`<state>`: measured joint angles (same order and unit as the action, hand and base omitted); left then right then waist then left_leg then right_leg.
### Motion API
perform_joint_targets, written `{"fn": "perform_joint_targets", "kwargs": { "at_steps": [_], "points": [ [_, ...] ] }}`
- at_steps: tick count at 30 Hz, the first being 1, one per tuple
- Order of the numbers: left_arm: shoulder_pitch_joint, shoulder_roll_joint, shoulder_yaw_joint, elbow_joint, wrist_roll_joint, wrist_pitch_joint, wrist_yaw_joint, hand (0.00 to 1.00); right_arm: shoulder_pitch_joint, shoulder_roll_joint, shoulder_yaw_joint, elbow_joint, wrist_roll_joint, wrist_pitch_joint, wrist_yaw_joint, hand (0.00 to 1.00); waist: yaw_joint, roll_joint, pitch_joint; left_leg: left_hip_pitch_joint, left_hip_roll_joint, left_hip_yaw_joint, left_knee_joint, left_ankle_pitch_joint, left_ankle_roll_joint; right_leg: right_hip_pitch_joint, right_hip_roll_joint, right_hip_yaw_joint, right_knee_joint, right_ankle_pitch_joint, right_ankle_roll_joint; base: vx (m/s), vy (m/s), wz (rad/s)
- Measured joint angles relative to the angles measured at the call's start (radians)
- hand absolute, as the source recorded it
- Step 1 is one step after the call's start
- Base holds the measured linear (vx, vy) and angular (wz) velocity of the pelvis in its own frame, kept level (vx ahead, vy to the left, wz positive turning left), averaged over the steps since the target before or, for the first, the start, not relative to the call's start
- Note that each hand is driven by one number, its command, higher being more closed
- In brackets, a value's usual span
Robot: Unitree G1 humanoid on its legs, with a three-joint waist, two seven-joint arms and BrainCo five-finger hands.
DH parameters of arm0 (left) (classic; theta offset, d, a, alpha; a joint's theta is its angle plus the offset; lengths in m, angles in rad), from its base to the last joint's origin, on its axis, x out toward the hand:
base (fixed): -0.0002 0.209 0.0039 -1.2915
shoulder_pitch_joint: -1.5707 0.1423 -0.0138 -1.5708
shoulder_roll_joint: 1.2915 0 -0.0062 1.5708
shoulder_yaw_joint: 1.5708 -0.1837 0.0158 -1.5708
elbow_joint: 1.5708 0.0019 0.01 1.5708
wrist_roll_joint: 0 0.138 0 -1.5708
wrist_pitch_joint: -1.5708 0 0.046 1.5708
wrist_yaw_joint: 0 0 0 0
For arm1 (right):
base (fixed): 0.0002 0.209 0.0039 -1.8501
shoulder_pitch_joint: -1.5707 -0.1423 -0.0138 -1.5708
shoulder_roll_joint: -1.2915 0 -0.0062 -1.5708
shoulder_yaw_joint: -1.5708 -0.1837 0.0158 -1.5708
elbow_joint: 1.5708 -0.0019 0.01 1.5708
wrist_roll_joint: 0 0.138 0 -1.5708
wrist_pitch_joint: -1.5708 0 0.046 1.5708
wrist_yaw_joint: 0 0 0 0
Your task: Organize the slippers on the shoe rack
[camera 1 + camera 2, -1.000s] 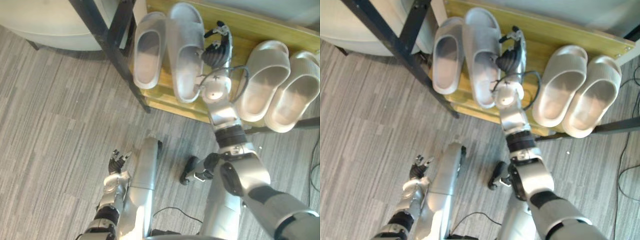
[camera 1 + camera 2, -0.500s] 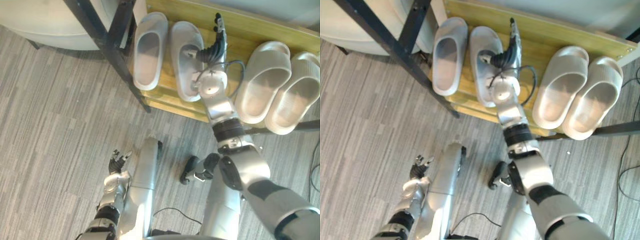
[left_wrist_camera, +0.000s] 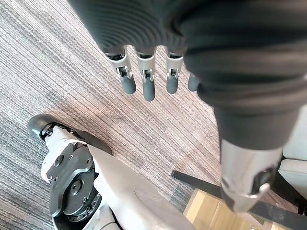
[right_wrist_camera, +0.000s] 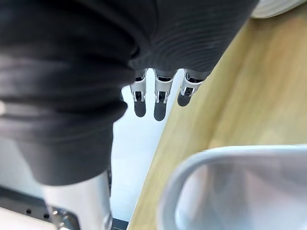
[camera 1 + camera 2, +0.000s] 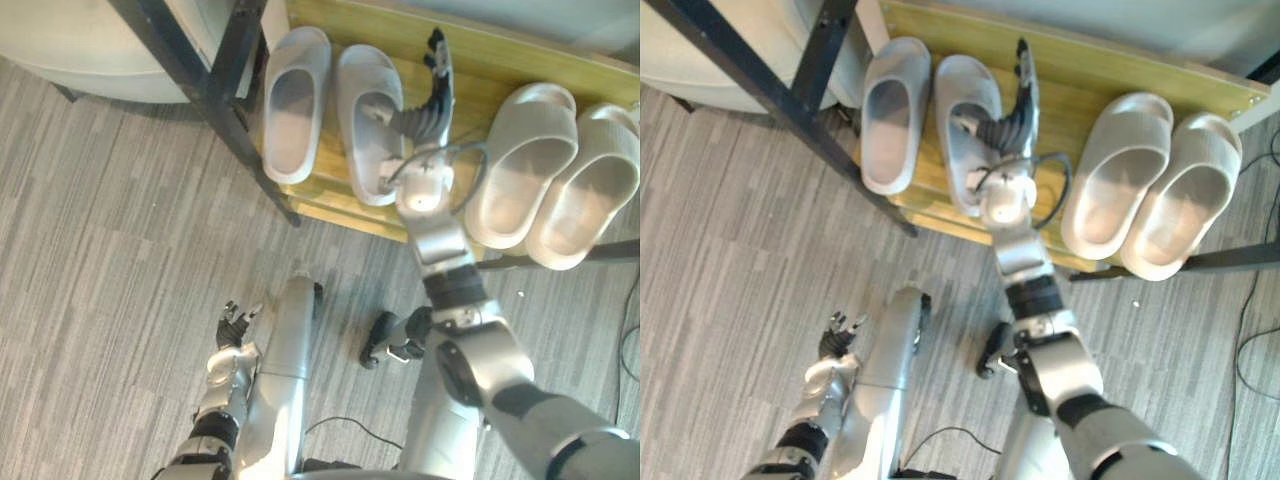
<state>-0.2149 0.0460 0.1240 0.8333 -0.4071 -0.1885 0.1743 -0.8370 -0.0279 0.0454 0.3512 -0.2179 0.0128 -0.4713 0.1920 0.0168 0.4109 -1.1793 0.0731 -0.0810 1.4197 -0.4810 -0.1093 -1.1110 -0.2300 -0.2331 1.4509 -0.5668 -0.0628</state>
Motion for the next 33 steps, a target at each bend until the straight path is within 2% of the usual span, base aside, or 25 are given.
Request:
{"fn": "perform_joint_targets", "kwargs": {
  "at_steps": [5,11,15,21,27,33],
  "points": [
    [0.001,-0.003,0.026,0.004,0.003,0.006,0.001,0.0,0.113,0.073,0.008,-0.024,0.14,-0.038,0.024,0.0,-0.01,-0.003,0.002,0.013,0.005,0.004,-0.016,0.0,-0.001,0.008,0.002,0.0,-0.014,0.003,0.005,-0.01,-0.013,-0.04],
    [0.001,-0.008,0.059,0.002,0.005,0.011,0.014,0.0,0.152,0.104,0.01,-0.024,0.221,-0.073,0.04,0.0,-0.016,-0.014,0.008,0.033,0.004,0.005,-0.025,0.0,-0.001,0.03,0.002,-0.002,-0.024,0.002,0.007,0.0,0.0,0.0],
    [0.0,-0.015,0.087,0.002,0.005,0.024,0.021,0.0,0.163,0.107,0.019,-0.024,0.262,-0.09,0.068,0.0,-0.016,-0.017,0.009,0.032,0.004,0.007,-0.026,0.0,0.0,0.029,0.001,0.0,-0.024,0.002,0.007,0.0,0.0,0.0],
    [0.0,-0.017,0.096,0.003,0.005,0.029,0.022,0.0,0.164,0.109,0.059,-0.02,0.41,-0.116,0.113,0.0,-0.014,-0.018,0.01,0.032,0.003,0.006,-0.027,0.0,-0.001,0.029,0.0,-0.001,-0.024,0.002,0.007,0.0,0.0,0.0],
    [0.0,-0.017,0.098,0.004,0.005,0.031,0.024,0.0,0.157,0.111,0.079,-0.006,0.521,-0.143,0.117,0.0,-0.014,-0.018,0.01,0.032,0.002,0.006,-0.027,-0.001,-0.001,0.029,-0.001,-0.001,-0.023,0.001,0.008,0.0,0.0,0.0],
    [0.0,-0.024,0.125,0.005,0.006,0.038,0.041,0.0,0.136,0.108,0.079,0.021,0.574,-0.161,0.117,0.0,-0.014,-0.018,0.011,0.032,0.003,0.004,-0.026,-0.001,-0.002,0.029,-0.001,-0.003,-0.022,0.001,0.008,0.0,0.0,0.0]
  ]
}}
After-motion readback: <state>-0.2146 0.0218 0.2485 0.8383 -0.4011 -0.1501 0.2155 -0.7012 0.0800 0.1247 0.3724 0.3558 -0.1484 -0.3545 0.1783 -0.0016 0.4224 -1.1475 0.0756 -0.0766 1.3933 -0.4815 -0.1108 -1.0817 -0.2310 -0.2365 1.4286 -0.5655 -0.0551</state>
